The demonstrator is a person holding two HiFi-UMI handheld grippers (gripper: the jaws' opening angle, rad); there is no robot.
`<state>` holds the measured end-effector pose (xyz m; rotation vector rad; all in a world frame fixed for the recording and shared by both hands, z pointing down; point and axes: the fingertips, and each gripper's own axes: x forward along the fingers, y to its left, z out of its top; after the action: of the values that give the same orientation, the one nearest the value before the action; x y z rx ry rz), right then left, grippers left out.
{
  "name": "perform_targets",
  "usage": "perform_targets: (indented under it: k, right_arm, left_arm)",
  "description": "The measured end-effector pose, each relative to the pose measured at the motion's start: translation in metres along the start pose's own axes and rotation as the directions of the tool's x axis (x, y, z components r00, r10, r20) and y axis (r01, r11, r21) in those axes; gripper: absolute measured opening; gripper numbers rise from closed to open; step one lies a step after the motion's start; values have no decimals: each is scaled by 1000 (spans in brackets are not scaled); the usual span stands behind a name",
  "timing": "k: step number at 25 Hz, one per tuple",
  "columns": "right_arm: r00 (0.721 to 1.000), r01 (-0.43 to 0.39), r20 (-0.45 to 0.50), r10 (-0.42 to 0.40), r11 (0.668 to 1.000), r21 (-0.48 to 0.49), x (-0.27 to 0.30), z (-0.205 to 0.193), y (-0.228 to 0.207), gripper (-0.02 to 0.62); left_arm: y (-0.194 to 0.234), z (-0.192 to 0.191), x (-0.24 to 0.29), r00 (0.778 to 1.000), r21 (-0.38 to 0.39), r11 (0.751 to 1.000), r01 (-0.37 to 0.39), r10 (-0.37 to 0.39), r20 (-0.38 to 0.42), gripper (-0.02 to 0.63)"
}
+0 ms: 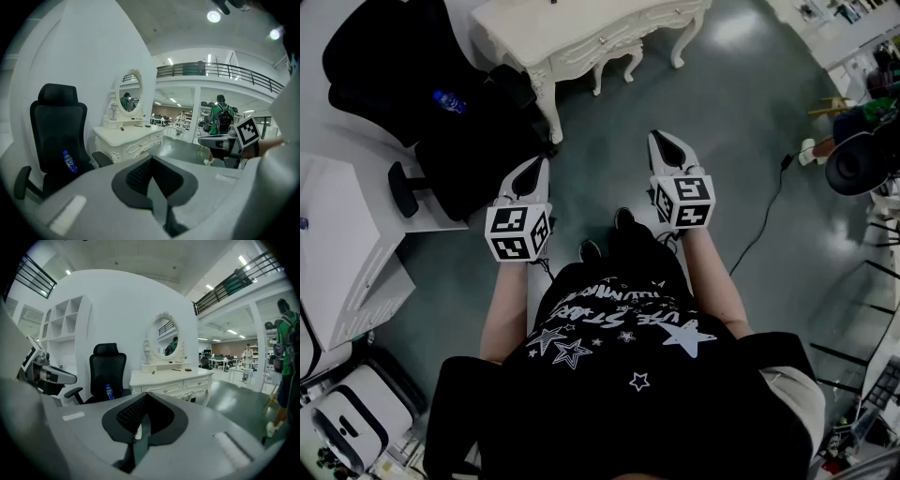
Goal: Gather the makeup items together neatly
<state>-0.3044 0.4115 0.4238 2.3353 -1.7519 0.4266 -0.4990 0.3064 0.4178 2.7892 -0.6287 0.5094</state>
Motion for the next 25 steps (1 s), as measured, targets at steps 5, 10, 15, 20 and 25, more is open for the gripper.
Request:
perform_targets:
  k: [5,10,15,20,25]
  right_arm:
    - [1000,1,0,-1,1000,-5,4,1,-4,29]
    - [1000,3,1,-3,1000,-11,2,7,-5,29]
    - [1000,2,5,-2,1000,-19,-3,11,-2,29]
    - [1000,10,2,-10,1000,-19,-5,6,-1,29]
    - [1000,-7,-8,7,1000,1,1,9,-5,60]
  left_arm:
    - [2,1,4,1000,45,999,-24,24,-8,0]
    - [5,-1,5,1000,31,999,-25,25,-15,0]
    - [5,-12,1,999,-5,1000,-25,25,-24,0]
    - [7,-16,-2,1000,-49,999,-19,18,-14,0]
    - [10,-12,1,1000,-34,999,-20,19,-9,0]
